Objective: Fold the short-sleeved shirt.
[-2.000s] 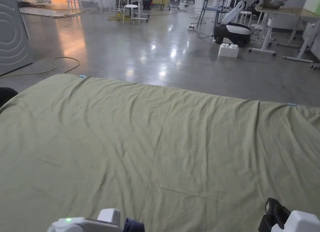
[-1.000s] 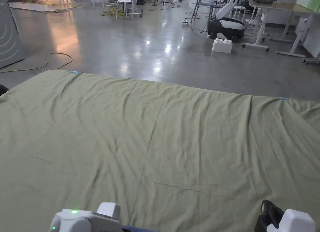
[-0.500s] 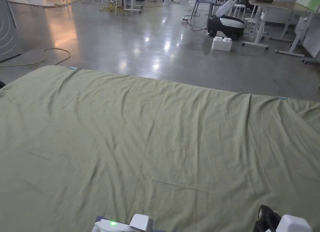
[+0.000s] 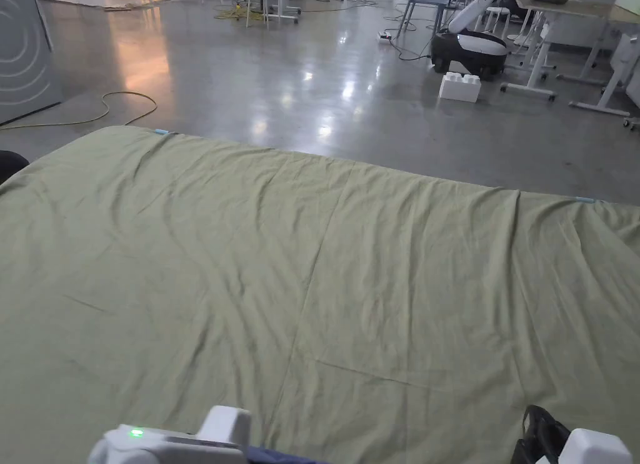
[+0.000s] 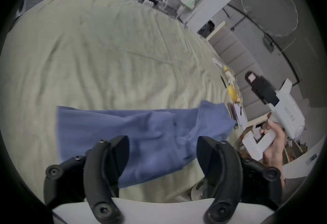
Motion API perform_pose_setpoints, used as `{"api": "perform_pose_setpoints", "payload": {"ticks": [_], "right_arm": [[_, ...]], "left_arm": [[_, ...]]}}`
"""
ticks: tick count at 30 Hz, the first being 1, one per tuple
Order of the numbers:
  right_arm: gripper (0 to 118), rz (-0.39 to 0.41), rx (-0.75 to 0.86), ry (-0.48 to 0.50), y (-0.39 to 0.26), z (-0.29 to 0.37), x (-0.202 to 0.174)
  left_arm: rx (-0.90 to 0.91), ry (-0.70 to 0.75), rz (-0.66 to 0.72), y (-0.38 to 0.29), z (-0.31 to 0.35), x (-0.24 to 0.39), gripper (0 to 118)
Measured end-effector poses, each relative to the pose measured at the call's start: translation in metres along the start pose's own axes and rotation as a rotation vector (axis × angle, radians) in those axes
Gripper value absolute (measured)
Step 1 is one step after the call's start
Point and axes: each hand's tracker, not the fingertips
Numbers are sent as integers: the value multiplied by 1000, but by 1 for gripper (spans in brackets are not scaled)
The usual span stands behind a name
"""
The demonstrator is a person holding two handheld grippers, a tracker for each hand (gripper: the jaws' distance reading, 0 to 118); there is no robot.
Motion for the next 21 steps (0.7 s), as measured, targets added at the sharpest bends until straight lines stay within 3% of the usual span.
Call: {"api": "perform_pose_setpoints", "payload": {"ticks": [6,9,17,19,20,21], "right_arm": [[3,-3,-6,24,-1,-5,-6],[3,-19,-15,34,-1,-5,-9],[3,-39,-33,36,-2,-5,-11],[3,-60,-33,33,-2,-3,-11],[3,-65,-33,32,-2,-3,-11],[3,-67,-34,31,-2,-2,-11]], "left_arm": [[82,22,104,-5,34,-90,83],[83,-5,243,-18,32,-129,83],[122,-342,493,-43,2,-173,79],[139,-397,517,-46,-7,-172,63],[137,-386,525,-46,-13,-171,51],[130,-372,530,-45,-19,-169,29]]}}
